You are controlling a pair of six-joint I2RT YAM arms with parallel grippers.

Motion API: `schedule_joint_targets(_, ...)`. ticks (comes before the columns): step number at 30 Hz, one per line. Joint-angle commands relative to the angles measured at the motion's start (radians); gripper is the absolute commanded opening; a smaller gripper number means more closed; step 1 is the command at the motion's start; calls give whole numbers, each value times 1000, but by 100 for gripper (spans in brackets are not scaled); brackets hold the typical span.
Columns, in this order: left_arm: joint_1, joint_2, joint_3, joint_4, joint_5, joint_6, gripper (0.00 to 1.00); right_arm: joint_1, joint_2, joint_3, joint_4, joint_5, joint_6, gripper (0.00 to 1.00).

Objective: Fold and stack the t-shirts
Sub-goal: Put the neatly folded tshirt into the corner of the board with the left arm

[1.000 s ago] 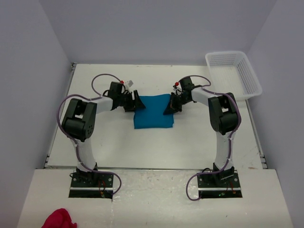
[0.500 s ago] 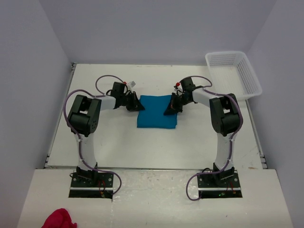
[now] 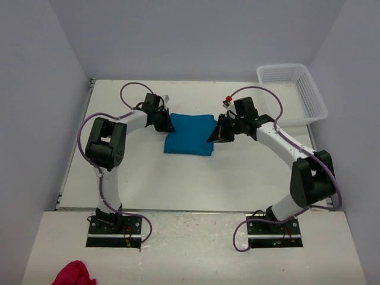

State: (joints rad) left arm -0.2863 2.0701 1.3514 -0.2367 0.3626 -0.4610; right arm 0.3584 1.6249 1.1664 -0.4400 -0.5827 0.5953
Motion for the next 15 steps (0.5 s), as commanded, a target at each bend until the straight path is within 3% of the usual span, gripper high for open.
schedule_joint_targets(1,19,13,69,-194,-307,136,0,51,-140,-42,-12,66,-5,0)
schedule_joint_targets(7,70,42,225,-325,-474,234,0,132,-322,-137,-42,72,-2,0)
schedule_joint_targets(15,153,137,498,-444,-634,343,0,177,-411,-200,-129,73,-54,0)
